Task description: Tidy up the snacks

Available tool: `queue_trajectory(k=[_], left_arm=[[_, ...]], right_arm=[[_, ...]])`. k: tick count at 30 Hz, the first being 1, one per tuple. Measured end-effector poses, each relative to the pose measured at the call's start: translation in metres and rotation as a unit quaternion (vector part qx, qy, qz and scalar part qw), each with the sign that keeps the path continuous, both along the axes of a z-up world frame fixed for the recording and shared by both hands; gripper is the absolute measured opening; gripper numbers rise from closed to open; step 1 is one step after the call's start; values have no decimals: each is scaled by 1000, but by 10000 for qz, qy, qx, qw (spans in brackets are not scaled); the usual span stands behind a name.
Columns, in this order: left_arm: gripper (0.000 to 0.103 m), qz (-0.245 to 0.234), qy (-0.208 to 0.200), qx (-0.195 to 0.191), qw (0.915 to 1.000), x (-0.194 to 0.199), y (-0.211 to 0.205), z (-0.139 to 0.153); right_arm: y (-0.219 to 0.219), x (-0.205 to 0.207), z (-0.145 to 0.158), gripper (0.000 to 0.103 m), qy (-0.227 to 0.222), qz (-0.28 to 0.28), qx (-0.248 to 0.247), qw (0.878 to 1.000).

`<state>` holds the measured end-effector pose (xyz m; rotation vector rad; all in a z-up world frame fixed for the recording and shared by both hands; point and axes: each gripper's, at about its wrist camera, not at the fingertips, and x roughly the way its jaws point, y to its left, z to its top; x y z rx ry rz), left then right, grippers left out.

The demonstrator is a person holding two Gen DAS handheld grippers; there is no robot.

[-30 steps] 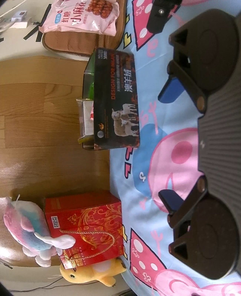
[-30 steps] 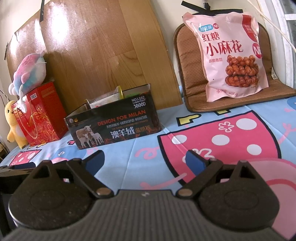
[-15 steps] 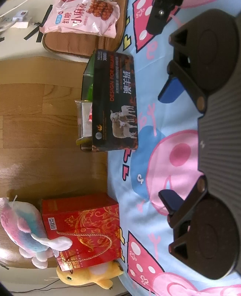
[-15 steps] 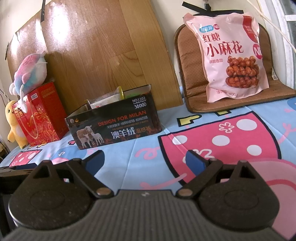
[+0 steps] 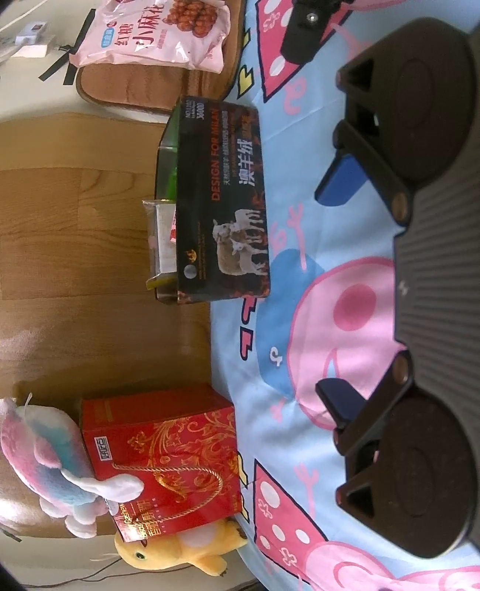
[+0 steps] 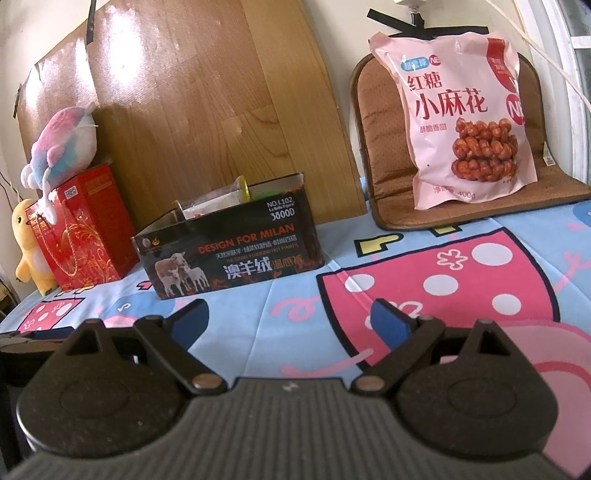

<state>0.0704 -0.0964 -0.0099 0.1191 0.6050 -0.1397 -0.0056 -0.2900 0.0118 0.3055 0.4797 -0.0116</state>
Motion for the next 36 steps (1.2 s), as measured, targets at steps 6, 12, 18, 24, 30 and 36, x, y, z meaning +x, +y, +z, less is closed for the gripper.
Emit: queue_trajectory(k=[6, 12, 18, 24, 30, 36], left_arm=[[103, -15, -79, 20, 10000, -2, 0, 1], [103, -59, -90, -5, 9999, -2, 0, 2], [103, -61, -149, -20, 9999, -4, 0, 4], [103, 29, -47, 17, 10000, -1, 0, 1], [103, 47, -28, 50, 10000, 0, 0, 0], [103, 51, 27, 46, 10000, 1, 1, 0]], right_arm=[[0, 1, -1, 96, 10, -7, 20, 10000], [0, 0, 0, 96, -14, -15, 11, 10000], [1, -2, 1, 96, -71, -41, -15, 10000], [2, -4, 3, 96, -147, -9, -90, 9999], [4, -4, 4, 96, -175, 77, -139, 9997], [5, -4, 4, 96, -165, 149, -161, 9996]])
